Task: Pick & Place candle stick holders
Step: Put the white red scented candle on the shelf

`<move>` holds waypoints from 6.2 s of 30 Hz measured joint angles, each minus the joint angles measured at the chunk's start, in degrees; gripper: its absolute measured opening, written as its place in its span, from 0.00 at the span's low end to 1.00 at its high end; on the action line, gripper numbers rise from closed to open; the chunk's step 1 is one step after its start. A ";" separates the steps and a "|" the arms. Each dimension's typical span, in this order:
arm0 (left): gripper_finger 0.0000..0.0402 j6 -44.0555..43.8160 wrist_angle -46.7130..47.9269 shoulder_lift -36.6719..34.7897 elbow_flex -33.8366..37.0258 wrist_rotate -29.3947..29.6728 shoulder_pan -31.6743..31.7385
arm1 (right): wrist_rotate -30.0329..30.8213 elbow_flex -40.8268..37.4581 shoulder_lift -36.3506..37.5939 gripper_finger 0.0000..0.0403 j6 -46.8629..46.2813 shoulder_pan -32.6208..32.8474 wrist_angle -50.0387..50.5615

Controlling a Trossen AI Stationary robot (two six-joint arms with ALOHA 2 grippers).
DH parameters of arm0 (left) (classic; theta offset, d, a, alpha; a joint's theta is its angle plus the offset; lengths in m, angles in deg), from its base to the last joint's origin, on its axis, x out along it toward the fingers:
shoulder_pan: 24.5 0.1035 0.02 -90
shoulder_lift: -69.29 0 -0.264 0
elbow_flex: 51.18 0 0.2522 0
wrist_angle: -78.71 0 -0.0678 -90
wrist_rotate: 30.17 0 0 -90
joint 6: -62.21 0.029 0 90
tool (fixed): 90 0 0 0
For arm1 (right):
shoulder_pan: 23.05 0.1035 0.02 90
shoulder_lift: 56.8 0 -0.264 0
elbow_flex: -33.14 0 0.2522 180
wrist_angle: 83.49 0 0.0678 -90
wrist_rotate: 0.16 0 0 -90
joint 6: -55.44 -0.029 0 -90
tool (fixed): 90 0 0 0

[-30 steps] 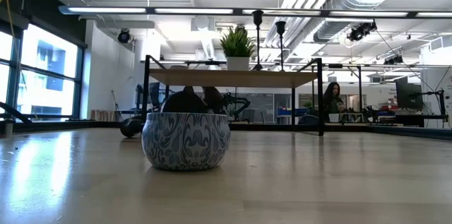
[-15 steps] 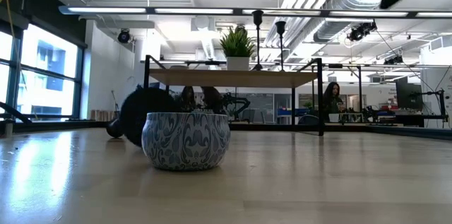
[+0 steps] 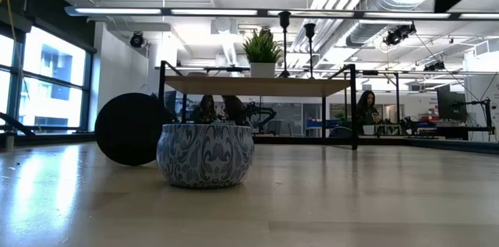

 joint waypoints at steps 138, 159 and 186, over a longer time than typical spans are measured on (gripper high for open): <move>0.54 0.01 0.01 0.00 0.01 -0.04 0.00 | -13.09 0.11 -34.08 0.84 -30.99 8.92 -18.57; 0.54 0.01 0.03 0.00 0.02 -0.04 0.00 | -2.28 -0.14 -31.68 0.71 -29.31 8.99 -17.34; 0.54 0.00 -0.19 0.00 0.02 -0.04 0.01 | 32.09 0.00 -4.71 0.71 1.43 3.50 -32.37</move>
